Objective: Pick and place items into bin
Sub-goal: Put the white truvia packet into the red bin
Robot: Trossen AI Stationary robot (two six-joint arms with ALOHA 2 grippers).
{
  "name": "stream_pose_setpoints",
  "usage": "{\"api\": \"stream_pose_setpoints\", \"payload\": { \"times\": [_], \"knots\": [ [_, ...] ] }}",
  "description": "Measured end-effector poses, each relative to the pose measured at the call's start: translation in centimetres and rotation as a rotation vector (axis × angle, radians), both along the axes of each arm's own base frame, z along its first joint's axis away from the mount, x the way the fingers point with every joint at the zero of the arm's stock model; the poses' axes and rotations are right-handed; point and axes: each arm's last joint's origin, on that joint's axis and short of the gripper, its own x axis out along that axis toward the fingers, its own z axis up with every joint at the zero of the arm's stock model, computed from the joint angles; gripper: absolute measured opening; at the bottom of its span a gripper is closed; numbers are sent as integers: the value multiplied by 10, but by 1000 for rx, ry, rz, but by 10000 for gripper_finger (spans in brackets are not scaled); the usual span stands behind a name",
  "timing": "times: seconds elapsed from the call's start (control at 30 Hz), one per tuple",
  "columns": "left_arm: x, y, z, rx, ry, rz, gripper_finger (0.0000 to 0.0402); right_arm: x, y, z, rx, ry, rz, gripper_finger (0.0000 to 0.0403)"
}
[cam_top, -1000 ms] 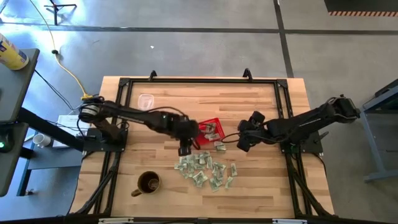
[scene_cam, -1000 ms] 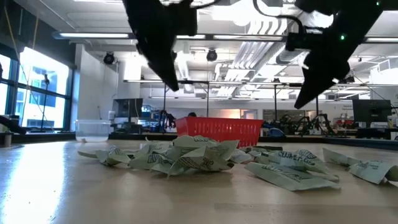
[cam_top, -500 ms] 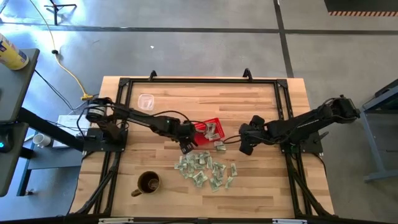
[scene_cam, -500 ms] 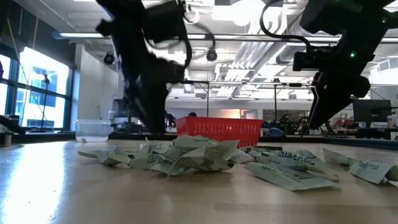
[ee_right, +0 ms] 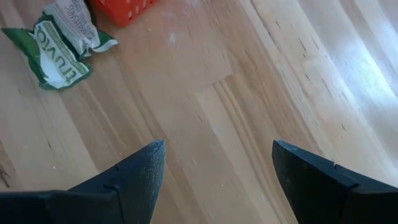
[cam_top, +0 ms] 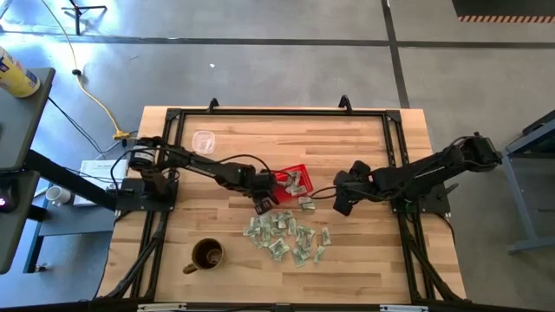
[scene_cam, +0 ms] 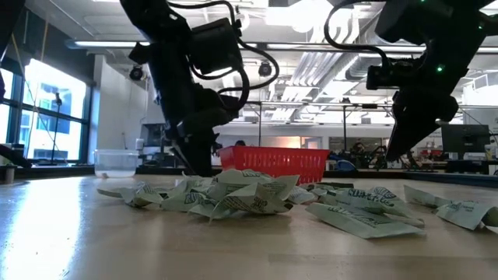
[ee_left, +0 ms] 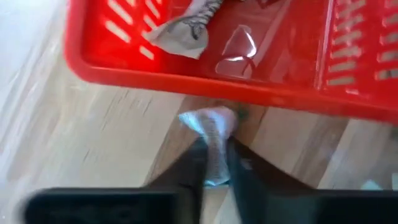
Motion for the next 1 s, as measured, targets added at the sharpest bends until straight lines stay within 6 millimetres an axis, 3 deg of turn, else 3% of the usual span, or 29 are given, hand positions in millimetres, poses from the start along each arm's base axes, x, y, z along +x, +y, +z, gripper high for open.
{"api": "stream_pose_setpoints", "payload": {
  "times": [0.07, 0.1, 0.27, 0.43, 0.57, 0.67, 0.77, 0.93, 1.0],
  "knots": [
    [-3, 0, 1, 4, 32, -36, 38, 0, 0, 0, -9, -1, -3, 287],
    [-5, 0, 2, -4, 45, -48, 32, 0, 0, 0, -12, -1, -4, 287],
    [-17, -2, 25, -63, 90, -84, 48, 0, -1, 0, -33, -8, -20, 287],
    [-8, 12, 85, 44, -169, -131, 34, 1, -3, 1, -26, -25, -49, 287],
    [10, 26, 113, 46, -460, -260, 34, 4, -6, 2, -5, -44, -46, 287],
    [19, 35, 98, -6, -425, -278, 35, 10, -5, 3, 70, -71, 32, 287],
    [21, 41, 67, -72, -305, -273, 71, 14, 0, 5, 107, -101, 131, 287],
    [36, 39, 67, 87, -340, -200, 175, 23, 4, 10, 58, -177, 241, 287],
    [31, 41, 72, 104, -298, -162, 213, 25, 6, 11, 46, -193, 285, 287]
  ]
}}
